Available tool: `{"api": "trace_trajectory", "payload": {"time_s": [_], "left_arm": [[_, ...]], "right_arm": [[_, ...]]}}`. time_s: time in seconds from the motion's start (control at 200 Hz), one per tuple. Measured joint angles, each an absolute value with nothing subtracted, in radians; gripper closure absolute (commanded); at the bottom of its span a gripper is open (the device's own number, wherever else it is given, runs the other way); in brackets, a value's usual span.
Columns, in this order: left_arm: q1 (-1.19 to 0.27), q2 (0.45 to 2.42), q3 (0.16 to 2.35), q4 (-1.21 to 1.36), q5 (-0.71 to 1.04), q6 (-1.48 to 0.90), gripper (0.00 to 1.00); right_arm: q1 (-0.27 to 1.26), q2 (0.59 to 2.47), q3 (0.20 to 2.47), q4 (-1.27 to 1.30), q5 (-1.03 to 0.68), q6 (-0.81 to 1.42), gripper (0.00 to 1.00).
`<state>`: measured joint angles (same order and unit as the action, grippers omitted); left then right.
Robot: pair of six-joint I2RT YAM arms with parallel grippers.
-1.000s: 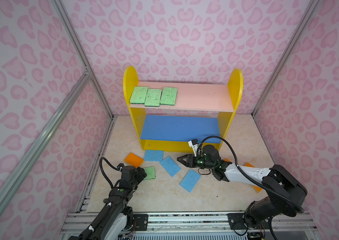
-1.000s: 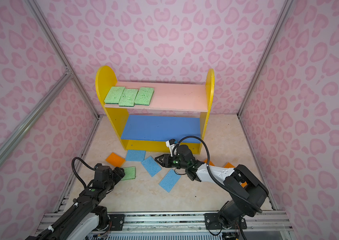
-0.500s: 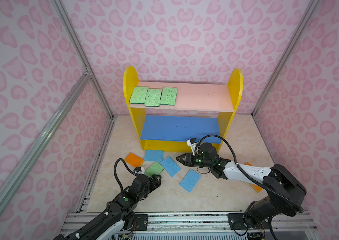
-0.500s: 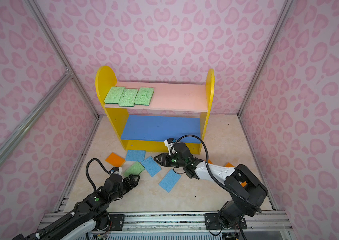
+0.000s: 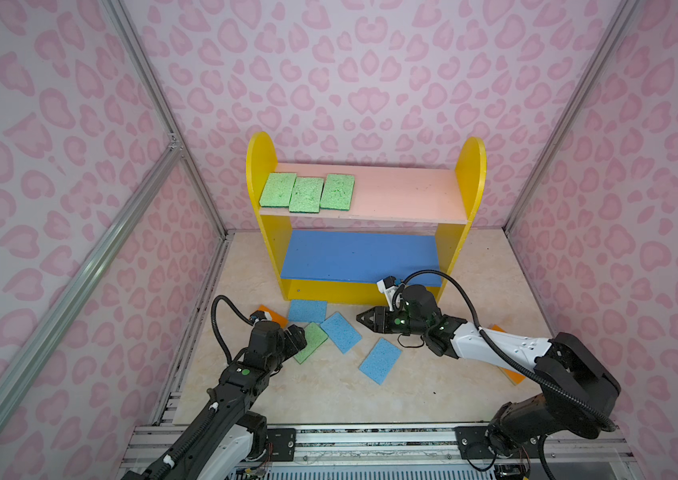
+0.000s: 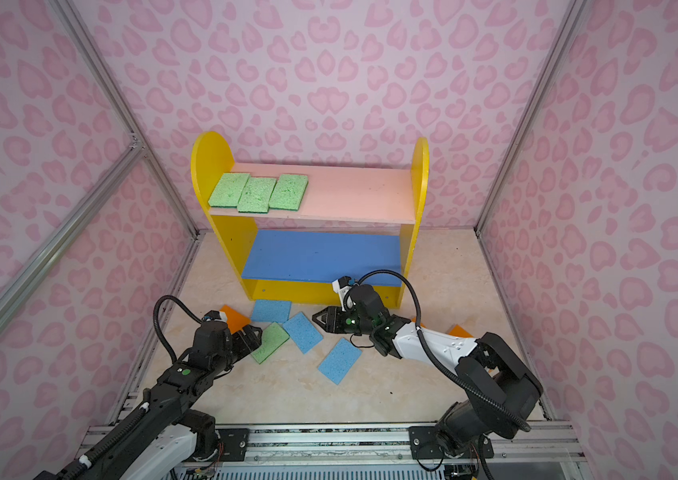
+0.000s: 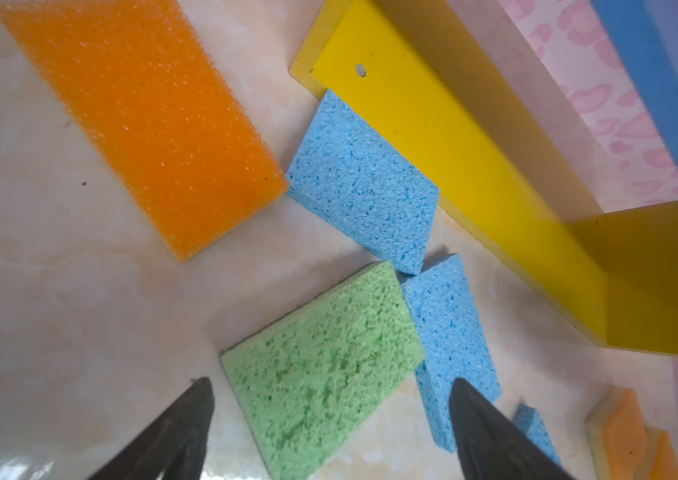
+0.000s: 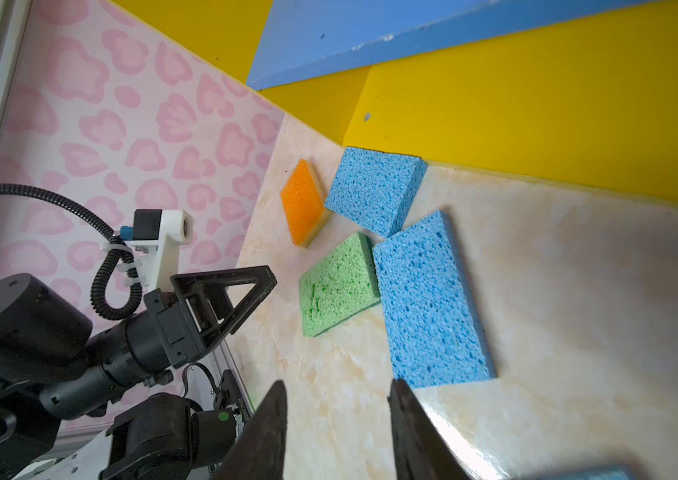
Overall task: Place and organize the cleaning sponges onto the shelf
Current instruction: 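Grasp the green sponge near the blue sponges with the left gripper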
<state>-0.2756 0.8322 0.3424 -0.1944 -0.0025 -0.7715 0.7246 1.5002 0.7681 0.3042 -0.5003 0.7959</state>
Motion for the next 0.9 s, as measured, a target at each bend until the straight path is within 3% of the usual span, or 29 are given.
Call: {"api": "trace_trajectory", "payload": {"time_s": [0.285,0.6,0.9], "left_arm": [[-0.226,0.996,0.341,-0.108,0.040,-0.710,0.13],[-0.242,0.986,0.265,-0.003,0.132,-0.716,0.41],[-0.463,0.945,0.206,0.031,0.104,-0.805,0.47]], "right_arm": [[0.725,1.500,0.762,0.301,-0.500,0.789,0.58],[0.725,1.499,0.757,0.297,-0.501,0.775,0.58],[0.725,1.504,0.767,0.294,-0.501,0.775,0.58]]}}
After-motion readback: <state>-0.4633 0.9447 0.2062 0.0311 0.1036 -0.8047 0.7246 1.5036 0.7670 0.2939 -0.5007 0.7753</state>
